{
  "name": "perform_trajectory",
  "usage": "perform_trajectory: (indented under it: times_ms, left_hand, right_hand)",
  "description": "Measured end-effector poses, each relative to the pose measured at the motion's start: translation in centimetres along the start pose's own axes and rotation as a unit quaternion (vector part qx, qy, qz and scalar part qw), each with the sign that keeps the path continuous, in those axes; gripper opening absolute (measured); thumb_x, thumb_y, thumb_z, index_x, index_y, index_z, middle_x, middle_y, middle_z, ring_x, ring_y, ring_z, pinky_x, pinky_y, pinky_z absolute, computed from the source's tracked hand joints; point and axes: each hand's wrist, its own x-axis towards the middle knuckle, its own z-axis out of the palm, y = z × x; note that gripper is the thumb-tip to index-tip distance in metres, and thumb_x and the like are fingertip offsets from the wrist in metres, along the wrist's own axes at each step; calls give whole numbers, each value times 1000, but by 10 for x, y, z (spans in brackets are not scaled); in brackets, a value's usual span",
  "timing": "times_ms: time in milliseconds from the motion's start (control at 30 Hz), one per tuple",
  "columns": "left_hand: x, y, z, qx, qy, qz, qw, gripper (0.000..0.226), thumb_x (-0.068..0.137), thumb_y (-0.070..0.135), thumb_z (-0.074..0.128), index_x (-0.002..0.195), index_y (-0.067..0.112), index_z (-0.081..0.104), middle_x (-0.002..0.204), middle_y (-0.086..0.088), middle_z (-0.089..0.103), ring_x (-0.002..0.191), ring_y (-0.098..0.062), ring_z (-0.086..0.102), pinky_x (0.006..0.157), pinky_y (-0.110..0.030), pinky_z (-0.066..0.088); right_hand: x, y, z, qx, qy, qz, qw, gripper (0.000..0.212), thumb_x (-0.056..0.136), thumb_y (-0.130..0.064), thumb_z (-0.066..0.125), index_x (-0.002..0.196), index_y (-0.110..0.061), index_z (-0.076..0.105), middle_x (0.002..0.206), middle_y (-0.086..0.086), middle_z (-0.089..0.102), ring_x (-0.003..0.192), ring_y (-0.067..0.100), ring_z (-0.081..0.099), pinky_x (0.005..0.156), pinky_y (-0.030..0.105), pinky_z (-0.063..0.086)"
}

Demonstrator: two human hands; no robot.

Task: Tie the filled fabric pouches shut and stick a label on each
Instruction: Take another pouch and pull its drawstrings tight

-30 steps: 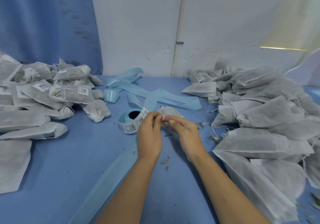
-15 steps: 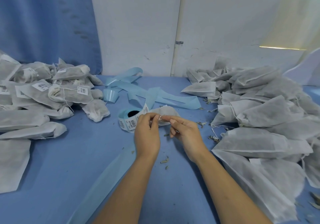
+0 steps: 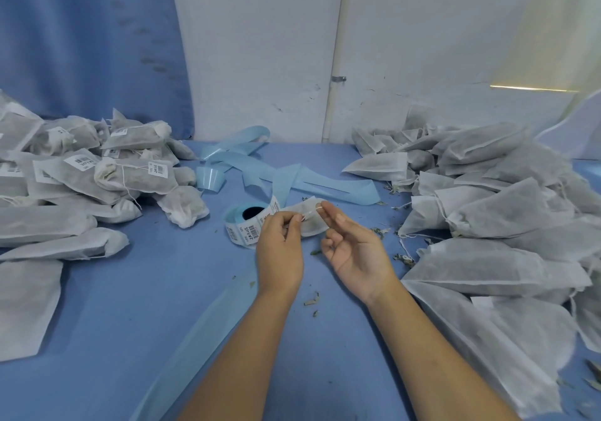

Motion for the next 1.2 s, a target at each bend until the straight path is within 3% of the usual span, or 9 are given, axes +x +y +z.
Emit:
perform_trajectory:
  times_ms: [233,600,767,933,1067,1200]
  left_hand:
    - [0,0,1,17,-16,-10,1000,18,98,19,50,87,11,61,87,1,62,78,-8,54,64,-9,39]
    - [-2,3,1,15,-26,-19,999,17,98,18,49,86,12,60,86,1,61,76,-8,52,62,-9,38]
    - [-5,3,-1,120,-25,55,991,19,86,6,52,93,18,65,97,11,61,96,-1,36,76,-17,36]
    - [-4,-2,-3,177,-46,154,971,37,69,-20,45,91,8,56,119,6,51,121,-14,30,88,-1,22]
    - [-3,-3,-5,210,-52,122,969,29,81,-5,54,97,18,50,100,8,52,106,-12,43,68,-26,38]
    - [-4,-5,-5,253,-92,178,946,43,84,6,62,124,22,55,115,3,55,113,-13,44,73,-28,42]
  right_hand:
    - [1,0,3,13,15,-19,1000,24,79,-14,58,87,-15,80,103,-4,73,72,9,44,57,16,50]
    - [2,-1,1,21,18,-17,999,24,80,-13,57,87,-14,80,103,-4,73,63,5,50,57,16,49]
    - [0,-5,-1,32,-15,-11,999,25,80,-15,56,87,-11,79,96,0,72,58,6,55,59,19,50]
    - [-5,-7,2,55,-47,1,997,26,81,-22,54,80,-12,77,82,1,68,73,13,62,73,23,52]
    - [-6,-8,5,86,-40,-12,995,18,80,-13,58,76,-15,75,73,-1,64,71,12,63,71,23,54]
    - [-4,-8,3,121,-30,-20,992,19,77,-7,59,78,-16,76,72,-2,63,68,12,61,67,24,54]
